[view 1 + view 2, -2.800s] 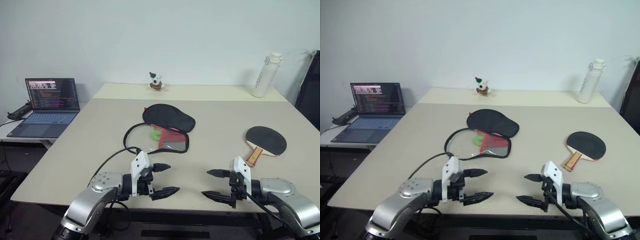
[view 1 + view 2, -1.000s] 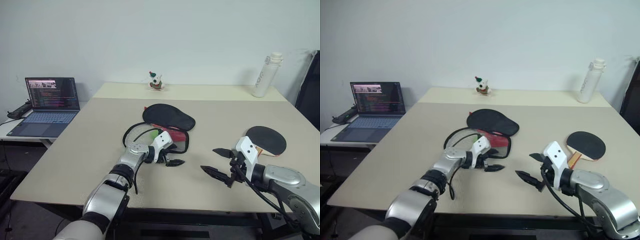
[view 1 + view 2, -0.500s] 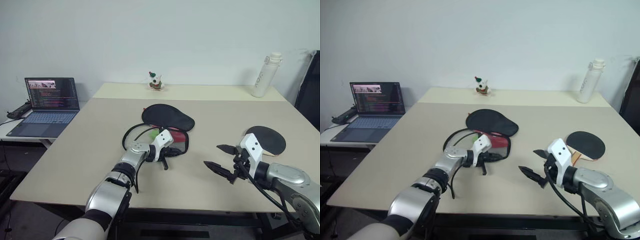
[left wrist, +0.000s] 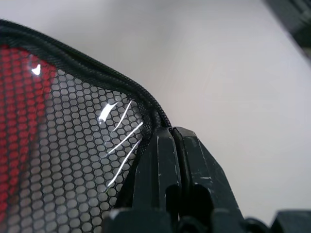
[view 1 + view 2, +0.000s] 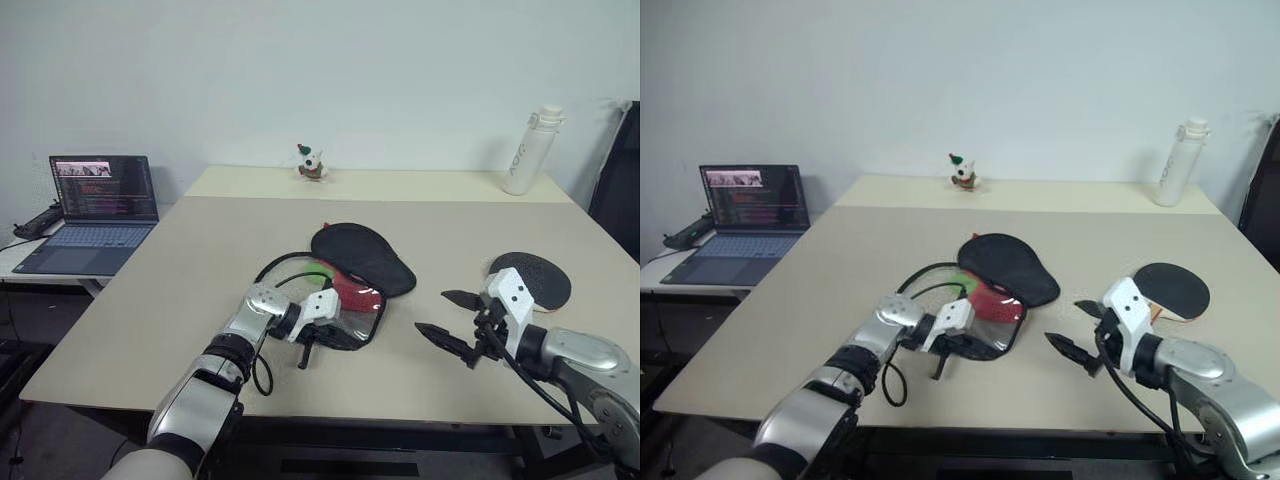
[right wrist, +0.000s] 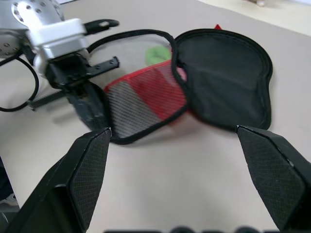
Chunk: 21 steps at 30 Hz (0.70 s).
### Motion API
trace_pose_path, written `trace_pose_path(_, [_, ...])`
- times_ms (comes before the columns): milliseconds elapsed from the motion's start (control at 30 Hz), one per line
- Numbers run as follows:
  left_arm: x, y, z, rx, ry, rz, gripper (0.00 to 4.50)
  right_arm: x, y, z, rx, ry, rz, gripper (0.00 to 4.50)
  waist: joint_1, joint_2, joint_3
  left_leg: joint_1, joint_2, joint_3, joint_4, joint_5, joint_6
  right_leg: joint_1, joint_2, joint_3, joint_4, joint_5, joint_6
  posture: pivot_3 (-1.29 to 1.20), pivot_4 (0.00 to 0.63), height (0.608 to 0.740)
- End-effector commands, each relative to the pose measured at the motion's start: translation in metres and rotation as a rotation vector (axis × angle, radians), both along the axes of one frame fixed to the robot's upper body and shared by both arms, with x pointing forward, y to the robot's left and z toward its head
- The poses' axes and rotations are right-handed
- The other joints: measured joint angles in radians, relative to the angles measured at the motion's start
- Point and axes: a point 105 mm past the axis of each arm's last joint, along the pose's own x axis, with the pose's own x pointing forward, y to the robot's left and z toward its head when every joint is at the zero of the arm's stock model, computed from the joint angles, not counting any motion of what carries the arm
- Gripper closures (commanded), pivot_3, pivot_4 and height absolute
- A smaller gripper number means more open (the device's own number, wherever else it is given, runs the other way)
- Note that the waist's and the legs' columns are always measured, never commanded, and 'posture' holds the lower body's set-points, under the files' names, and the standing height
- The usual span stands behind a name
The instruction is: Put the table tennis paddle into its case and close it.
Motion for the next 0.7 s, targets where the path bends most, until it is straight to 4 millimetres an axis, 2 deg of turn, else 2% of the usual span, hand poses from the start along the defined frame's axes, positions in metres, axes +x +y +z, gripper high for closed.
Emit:
trace_pose_path(33, [-0.018, 0.016, -0.013, 0.138, 0.024, -0.142, 4.47, -0.005, 0.002, 0.012, 0.003, -0.062, 0.011, 0.0, -0.002, 0.0, 0.0, 0.0, 0.001, 0.0, 0.0, 0.0, 0.0, 0.0, 0.001, 0.0, 0.0, 0.0, 0.0, 0.0, 0.15, 0.74])
trace_pose_path(200, [-0.018, 0.032, -0.013, 0.238, -0.052, -0.216, 4.47, -0.006, 0.004, 0.011, 0.007, -0.059, 0.017, 0.0, -0.009, 0.0, 0.0, 0.002, 0.003, 0.0, 0.0, 0.0, 0.0, 0.0, 0.003, 0.0, 0.002, 0.0, 0.0, 0.0, 0.15, 0.74])
trace_pose_path(367, [-0.006, 0.018, 0.007, 0.106, -0.05, -0.125, 4.47, -0.004, 0.007, 0.011, 0.01, -0.061, 0.031, 0.0, -0.02, 0.0, 0.0, 0.002, 0.003, 0.0, 0.0, 0.0, 0.0, 0.0, 0.003, 0.0, 0.003, 0.0, -0.001, 0.0, 0.15, 0.74])
trace_pose_path(467, [0.003, 0.011, 0.018, -0.016, -0.024, -0.011, 3.89, -0.003, 0.009, 0.011, 0.006, -0.059, 0.049, 0.0, -0.02, 0.0, 0.0, 0.001, 0.003, -0.001, 0.001, 0.0, 0.0, 0.0, 0.003, 0.0, 0.003, 0.0, -0.001, 0.0, 0.15, 0.74])
trace_pose_path(567, [0.006, 0.007, 0.03, -0.126, 0.007, 0.064, 2.89, 0.001, 0.011, 0.011, 0.003, -0.055, 0.061, 0.0, -0.021, 0.0, 0.0, 0.001, 0.002, -0.001, 0.001, 0.0, 0.0, 0.0, 0.003, 0.0, 0.003, 0.0, -0.001, 0.0, 0.15, 0.74])
trace_pose_path(700, [0.005, 0.01, 0.056, -0.303, 0.093, 0.178, 1.56, 0.011, 0.014, 0.015, 0.026, -0.052, 0.062, 0.0, -0.023, 0.0, 0.0, 0.001, 0.003, -0.001, 0.001, 0.0, 0.0, 0.0, 0.003, 0.001, 0.003, 0.0, -0.001, 0.0, 0.15, 0.74])
